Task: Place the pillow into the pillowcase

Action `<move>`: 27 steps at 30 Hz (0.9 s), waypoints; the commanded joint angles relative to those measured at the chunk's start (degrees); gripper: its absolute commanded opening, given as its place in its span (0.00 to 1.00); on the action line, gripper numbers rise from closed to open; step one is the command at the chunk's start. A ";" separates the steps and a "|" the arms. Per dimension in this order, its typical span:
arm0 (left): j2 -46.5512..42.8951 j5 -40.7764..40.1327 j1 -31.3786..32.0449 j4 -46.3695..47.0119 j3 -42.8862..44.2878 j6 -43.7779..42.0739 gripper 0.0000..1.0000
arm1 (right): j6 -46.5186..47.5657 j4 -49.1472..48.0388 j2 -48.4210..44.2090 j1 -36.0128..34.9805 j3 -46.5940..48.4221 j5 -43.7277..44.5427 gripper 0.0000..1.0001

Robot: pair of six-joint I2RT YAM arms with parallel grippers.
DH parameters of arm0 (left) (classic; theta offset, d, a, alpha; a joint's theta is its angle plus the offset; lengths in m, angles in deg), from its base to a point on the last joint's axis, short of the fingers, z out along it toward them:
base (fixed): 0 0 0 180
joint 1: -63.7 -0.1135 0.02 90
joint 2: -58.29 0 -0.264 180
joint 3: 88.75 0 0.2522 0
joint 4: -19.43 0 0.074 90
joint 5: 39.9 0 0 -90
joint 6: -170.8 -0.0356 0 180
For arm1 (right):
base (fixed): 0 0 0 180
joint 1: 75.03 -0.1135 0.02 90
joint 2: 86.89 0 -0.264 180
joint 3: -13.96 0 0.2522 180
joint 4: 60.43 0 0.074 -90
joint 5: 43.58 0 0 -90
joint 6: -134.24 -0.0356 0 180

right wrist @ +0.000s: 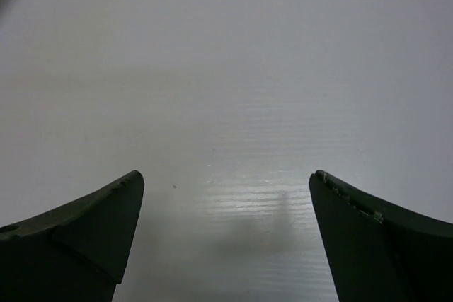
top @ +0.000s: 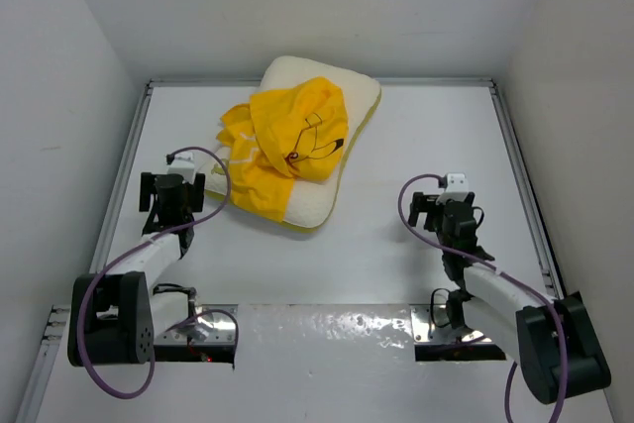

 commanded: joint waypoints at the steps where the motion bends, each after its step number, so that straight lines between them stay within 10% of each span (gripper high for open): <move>1: 0.26 -1.03 -0.05 2.79 2.04 1.22 1.00 | 2.11 2.99 -0.09 -0.05 5.46 -2.31 0.99; 5: 0.44 -2.27 -0.05 1.65 2.65 -3.16 1.00 | 6.23 16.94 4.37 -0.14 22.80 -11.50 0.98; 9: 1.57 9.88 -0.05 -11.59 12.28 -8.97 1.00 | 11.32 40.20 21.37 -5.65 49.28 -13.94 0.75; 14: 3.16 34.16 -0.05 -26.13 21.64 -14.42 1.00 | 23.99 50.20 42.50 -22.54 79.18 -8.20 0.99; 21: 1.84 33.68 -0.05 -19.45 20.41 -7.67 1.00 | 24.79 56.25 65.81 -30.88 97.48 -8.91 0.94; 23: 1.58 32.55 -0.05 -19.18 20.32 -5.64 1.00 | 25.40 63.25 70.12 -31.95 104.76 -9.70 0.51; 24: 1.49 32.02 -0.05 -19.18 20.24 -4.85 1.00 | 25.40 65.65 70.74 -32.48 110.36 -11.00 0.06; 27: 1.23 28.94 -0.31 -16.11 20.23 -1.69 1.00 | 23.12 67.79 66.20 -32.39 115.76 -12.51 0.00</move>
